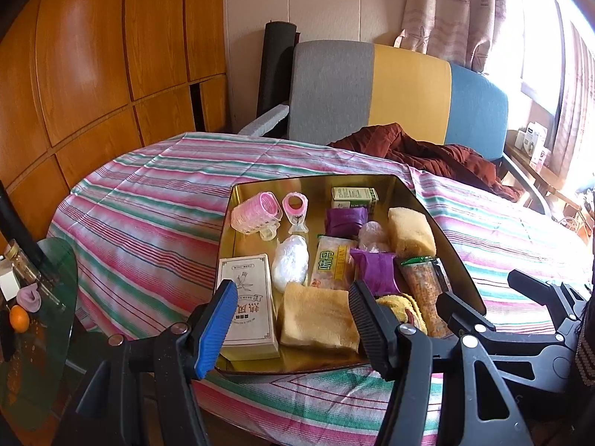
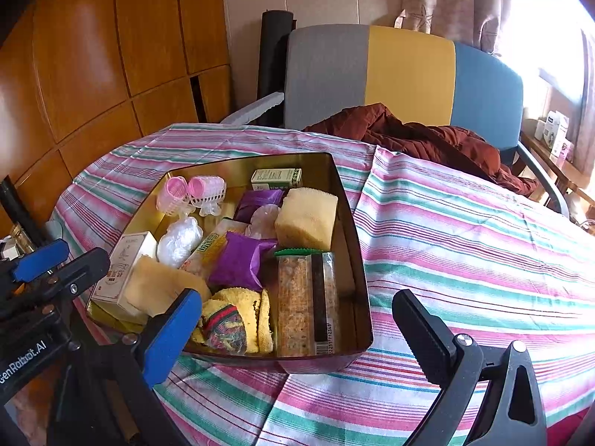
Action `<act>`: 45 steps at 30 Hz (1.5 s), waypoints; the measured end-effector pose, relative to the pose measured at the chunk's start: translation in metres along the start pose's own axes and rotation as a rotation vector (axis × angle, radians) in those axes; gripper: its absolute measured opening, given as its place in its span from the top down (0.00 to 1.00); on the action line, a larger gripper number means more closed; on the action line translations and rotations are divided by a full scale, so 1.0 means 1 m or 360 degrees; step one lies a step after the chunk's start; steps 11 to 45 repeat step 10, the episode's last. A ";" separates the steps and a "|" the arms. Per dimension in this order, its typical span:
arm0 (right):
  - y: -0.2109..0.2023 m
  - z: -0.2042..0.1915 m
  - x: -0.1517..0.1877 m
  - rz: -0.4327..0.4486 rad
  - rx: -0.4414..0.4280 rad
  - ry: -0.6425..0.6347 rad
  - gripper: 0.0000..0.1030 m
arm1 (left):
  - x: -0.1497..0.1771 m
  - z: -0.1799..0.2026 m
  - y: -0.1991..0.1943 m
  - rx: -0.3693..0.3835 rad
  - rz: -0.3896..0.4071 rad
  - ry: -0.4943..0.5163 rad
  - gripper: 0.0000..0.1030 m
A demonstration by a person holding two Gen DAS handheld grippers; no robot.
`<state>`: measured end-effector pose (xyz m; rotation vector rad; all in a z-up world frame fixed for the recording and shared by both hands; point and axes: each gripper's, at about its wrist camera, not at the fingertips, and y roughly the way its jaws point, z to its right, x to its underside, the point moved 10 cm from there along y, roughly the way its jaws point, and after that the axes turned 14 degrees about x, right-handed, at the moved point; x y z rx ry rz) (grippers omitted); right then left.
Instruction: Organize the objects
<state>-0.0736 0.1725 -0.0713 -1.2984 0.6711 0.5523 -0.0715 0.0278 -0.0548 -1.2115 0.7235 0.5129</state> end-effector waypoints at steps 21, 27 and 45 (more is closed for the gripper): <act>0.003 -0.003 0.001 -0.0009 -0.0005 -0.0010 0.00 | 0.001 0.000 0.002 0.0002 -0.0008 0.0023 0.45; 0.003 -0.003 0.001 -0.0009 -0.0005 -0.0010 0.00 | 0.001 0.000 0.002 0.0002 -0.0008 0.0023 0.45; 0.003 -0.003 0.001 -0.0009 -0.0005 -0.0010 0.00 | 0.001 0.000 0.002 0.0002 -0.0008 0.0023 0.45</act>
